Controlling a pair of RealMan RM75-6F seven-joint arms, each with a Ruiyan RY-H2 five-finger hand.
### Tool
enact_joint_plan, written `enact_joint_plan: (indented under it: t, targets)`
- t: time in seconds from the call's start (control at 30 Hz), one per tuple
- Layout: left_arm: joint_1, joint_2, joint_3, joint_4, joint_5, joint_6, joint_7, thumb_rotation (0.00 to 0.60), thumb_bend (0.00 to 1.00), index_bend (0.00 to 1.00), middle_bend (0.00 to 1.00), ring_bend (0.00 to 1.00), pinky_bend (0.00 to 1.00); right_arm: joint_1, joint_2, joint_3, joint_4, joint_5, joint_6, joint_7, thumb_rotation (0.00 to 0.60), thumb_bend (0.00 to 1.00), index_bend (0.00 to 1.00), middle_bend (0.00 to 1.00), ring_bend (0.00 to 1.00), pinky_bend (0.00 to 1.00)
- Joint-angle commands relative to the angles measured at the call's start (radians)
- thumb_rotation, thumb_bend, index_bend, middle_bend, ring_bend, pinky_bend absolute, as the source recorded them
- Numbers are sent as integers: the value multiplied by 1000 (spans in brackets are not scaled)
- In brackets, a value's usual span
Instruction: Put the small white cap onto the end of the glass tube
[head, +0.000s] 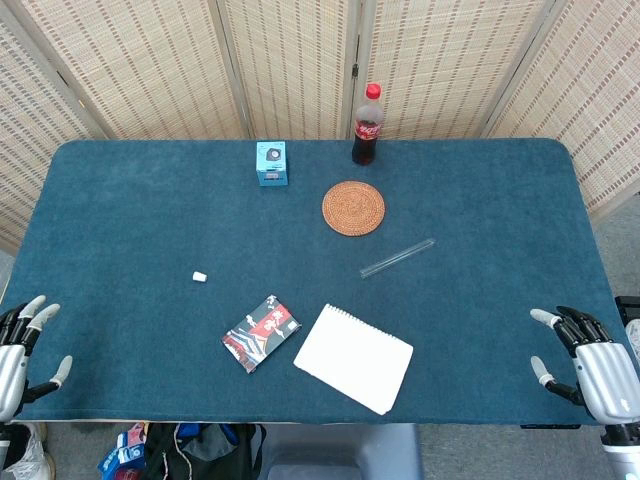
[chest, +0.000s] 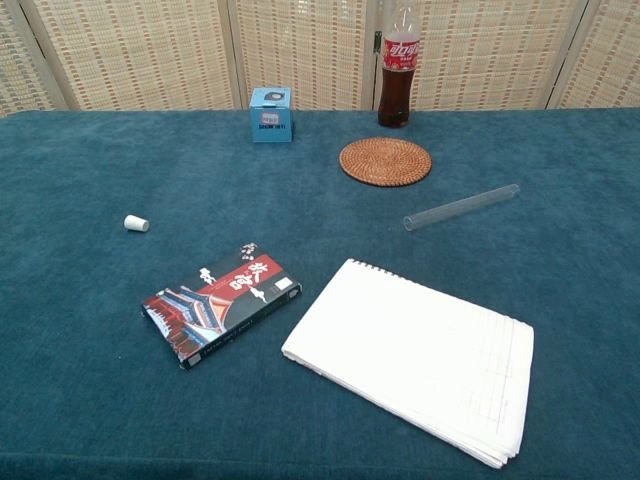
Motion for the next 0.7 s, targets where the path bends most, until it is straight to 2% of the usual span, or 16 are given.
enact_joint_plan:
  t: [0.03, 0.43, 0.7]
  targets:
    - [-2, -2, 0, 1, -2, -3, 2, 600, 336, 144, 38, 0, 0, 3, -1, 1, 1, 4, -5, 0, 600, 329, 229, 302, 163, 178]
    - [-13, -4, -8, 1, -5, -12, 7, 600, 336, 144, 38, 0, 0, 6, 4, 13, -4, 5, 8, -10, 600, 329, 229, 303, 164, 178]
    - [-40, -14, -25, 22, -13, -39, -5, 600, 335, 145, 38, 0, 0, 81, 44, 38, -71, -4, -84, -80, 600, 330, 229, 320, 180, 178]
